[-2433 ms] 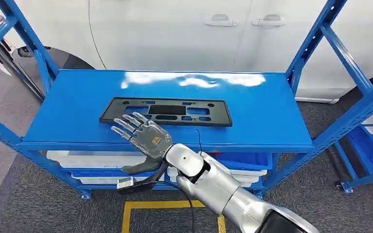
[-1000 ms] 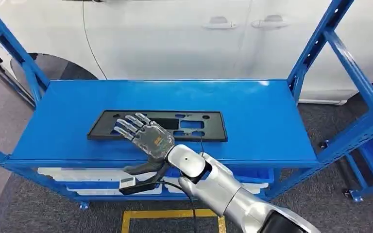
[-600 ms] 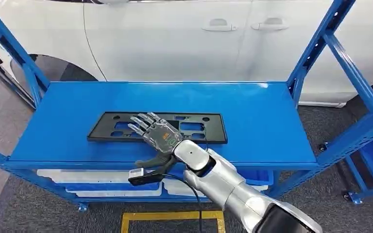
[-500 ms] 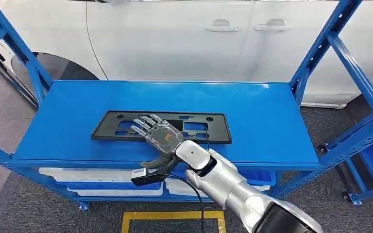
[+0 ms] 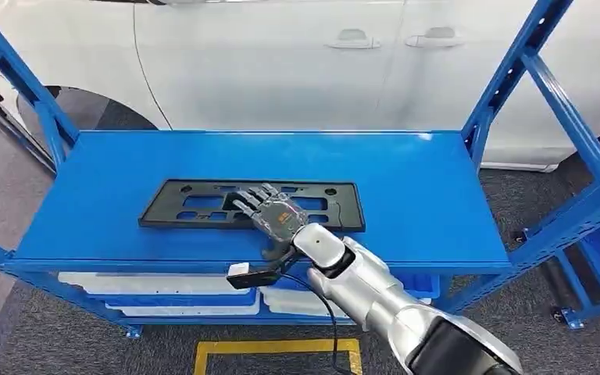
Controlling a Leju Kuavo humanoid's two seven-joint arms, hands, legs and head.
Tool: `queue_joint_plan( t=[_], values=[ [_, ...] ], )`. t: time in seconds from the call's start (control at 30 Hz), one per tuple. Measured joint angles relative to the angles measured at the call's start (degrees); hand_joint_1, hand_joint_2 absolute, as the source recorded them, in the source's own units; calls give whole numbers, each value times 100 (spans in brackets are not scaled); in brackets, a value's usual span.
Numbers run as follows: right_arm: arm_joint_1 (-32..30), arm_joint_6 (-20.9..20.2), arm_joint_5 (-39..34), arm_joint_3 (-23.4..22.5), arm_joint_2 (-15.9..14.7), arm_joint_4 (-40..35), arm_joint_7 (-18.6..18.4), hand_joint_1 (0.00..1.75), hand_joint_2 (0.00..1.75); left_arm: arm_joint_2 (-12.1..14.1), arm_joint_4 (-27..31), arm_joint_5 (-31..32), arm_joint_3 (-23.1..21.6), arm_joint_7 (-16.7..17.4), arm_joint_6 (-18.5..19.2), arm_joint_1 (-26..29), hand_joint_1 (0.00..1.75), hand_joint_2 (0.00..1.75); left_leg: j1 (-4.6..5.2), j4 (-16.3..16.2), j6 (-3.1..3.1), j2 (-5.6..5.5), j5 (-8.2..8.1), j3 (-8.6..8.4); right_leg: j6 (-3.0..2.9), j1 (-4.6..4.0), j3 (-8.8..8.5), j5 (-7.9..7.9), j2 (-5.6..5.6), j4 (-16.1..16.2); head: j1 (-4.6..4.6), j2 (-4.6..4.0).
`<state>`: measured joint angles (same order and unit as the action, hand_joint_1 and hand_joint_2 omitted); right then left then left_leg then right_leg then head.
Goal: Take the parts from the cabinet and place them on the table.
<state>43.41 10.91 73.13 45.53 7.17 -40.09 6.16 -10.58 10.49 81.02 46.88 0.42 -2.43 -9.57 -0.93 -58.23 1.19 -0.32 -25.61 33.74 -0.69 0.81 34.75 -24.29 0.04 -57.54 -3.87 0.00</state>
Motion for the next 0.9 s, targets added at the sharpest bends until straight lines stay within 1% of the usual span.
queue_joint_plan(
  t=[0.03,0.07,0.1,0.13,0.17,0.2,0.23,0.3,0.33,0.37,0.4,0.47,0.5,0.53,0.57,0.6,0.63,0.67,0.7,0.73,0.77,0.8,0.83,0.87,0.9],
  values=[
    [51,9,18,-9,7,64,-31,0,175,0,0,0,0,-2,5,-1,0,0,1,-213,23,2,-154,89,-34,0,-8,2,1,10,0,0],
    [94,20,31,-13,18,136,-59,0,175,0,0,-2,0,-2,5,-2,0,0,-3,-603,39,2,-374,267,-54,-5,-5,-1,-1,9,-2,0],
    [107,26,48,-22,28,203,-68,0,175,0,2,-4,0,-2,7,1,0,0,-9,-1066,56,2,-588,485,-62,-12,-7,-6,-4,9,0,0],
    [110,39,61,-37,28,254,-81,0,175,0,0,-9,0,-5,7,11,0,0,-9,-1523,75,3,-760,706,-70,-19,-5,-11,-8,6,0,0],
    [118,44,70,-51,31,289,-120,0,175,0,0,-13,0,-2,7,23,0,0,-10,-1774,85,3,-795,832,-74,-22,-9,-14,-7,4,0,0],
    [145,44,98,-57,41,337,-157,0,175,4,0,-15,0,-2,9,30,0,0,-11,-1725,85,3,-681,817,-73,-22,-20,-17,-3,3,0,0],
    [186,37,112,-70,46,388,-197,0,175,7,0,-17,0,-2,9,26,0,0,-15,-1399,79,4,-456,668,-67,-19,-35,-24,2,2,0,0],
    [252,26,131,-101,46,464,-247,0,175,11,0,-22,0,-2,9,14,0,0,-22,-388,50,16,39,169,-29,-17,-79,-51,3,-11,0,0],
    [276,24,147,-112,48,503,-258,0,175,9,0,-22,0,-5,9,12,0,0,-14,-41,28,22,54,16,1,-41,-74,-69,4,-27,0,0],
    [295,22,149,-120,46,534,-260,0,175,9,0,-22,0,-5,9,4,0,0,8,13,-25,8,45,-15,30,-66,-51,-76,17,-54,0,0],
    [306,24,149,-127,46,558,-260,0,175,11,0,-22,0,-5,11,10,0,0,13,4,-45,7,49,3,60,-61,-46,-62,14,-42,0,0],
    [334,15,162,-136,48,599,-264,0,175,11,2,-22,0,-5,11,15,0,0,33,10,-119,-2,64,5,131,-47,-57,-52,10,-25,0,0],
    [354,-4,184,-140,48,623,-280,33,175,7,0,-24,0,-9,11,13,0,0,-7,61,-175,4,100,-18,162,-33,-47,-93,12,-52,0,0],
    [379,-24,199,-149,48,654,-284,33,175,7,0,-33,0,-13,9,10,0,0,-2,69,-192,6,109,-22,192,-21,4,-209,8,-197,0,0],
    [404,-53,203,-151,46,695,-284,33,175,7,2,-46,0,-20,9,4,0,0,-2,68,-228,8,113,-11,214,-18,175,-431,10,-558,0,0],
    [412,-68,217,-153,46,737,-278,33,175,4,0,-46,0,-24,9,0,0,0,2,67,-232,10,112,-1,236,-7,412,-670,9,-1050,0,0],
    [408,-70,223,-153,46,779,-269,33,175,7,0,-48,0,-31,9,4,0,0,5,65,-241,10,113,7,252,-7,648,-856,9,-1534,0,0],
    [406,-70,225,-153,46,820,-260,33,175,7,2,-50,0,-33,9,9,0,0,5,63,-240,10,113,12,261,-5,801,-919,8,-1834,0,0],
    [413,-70,225,-153,46,844,-256,33,175,7,0,-52,0,-35,9,13,0,0,5,62,-240,9,112,8,263,-4,823,-850,8,-1857,0,0],
    [429,-70,229,-155,46,859,-256,33,175,7,0,-57,0,-35,9,11,0,0,5,60,-238,4,111,1,252,-4,718,-669,8,-1625,0,0],
    [450,-70,232,-155,48,870,-254,33,175,2,0,-57,0,-35,9,8,0,0,5,57,-231,-2,106,-11,228,-5,471,-387,7,-1129,0,0],
    [472,-70,241,-155,48,886,-254,33,175,0,0,-57,0,-35,9,6,0,0,6,53,-219,-6,98,-23,193,-8,186,-126,7,-551,0,0],
    [490,-70,243,-158,46,901,-254,154,175,-9,0,-57,0,-37,9,8,0,0,6,52,-204,-9,90,-21,145,-20,-20,-26,7,-105,0,0],
    [503,-72,243,-160,48,910,-254,175,175,-18,0,-59,0,-37,9,8,0,0,50,17,-170,-13,77,8,126,-63,-50,-59,4,-20,0,0],
    [504,-72,243,-160,48,921,-254,175,175,-18,0,-59,0,-37,9,5,0,0,29,34,-145,-13,86,18,110,-68,-29,-54,5,-32,0,0]
  ],
)
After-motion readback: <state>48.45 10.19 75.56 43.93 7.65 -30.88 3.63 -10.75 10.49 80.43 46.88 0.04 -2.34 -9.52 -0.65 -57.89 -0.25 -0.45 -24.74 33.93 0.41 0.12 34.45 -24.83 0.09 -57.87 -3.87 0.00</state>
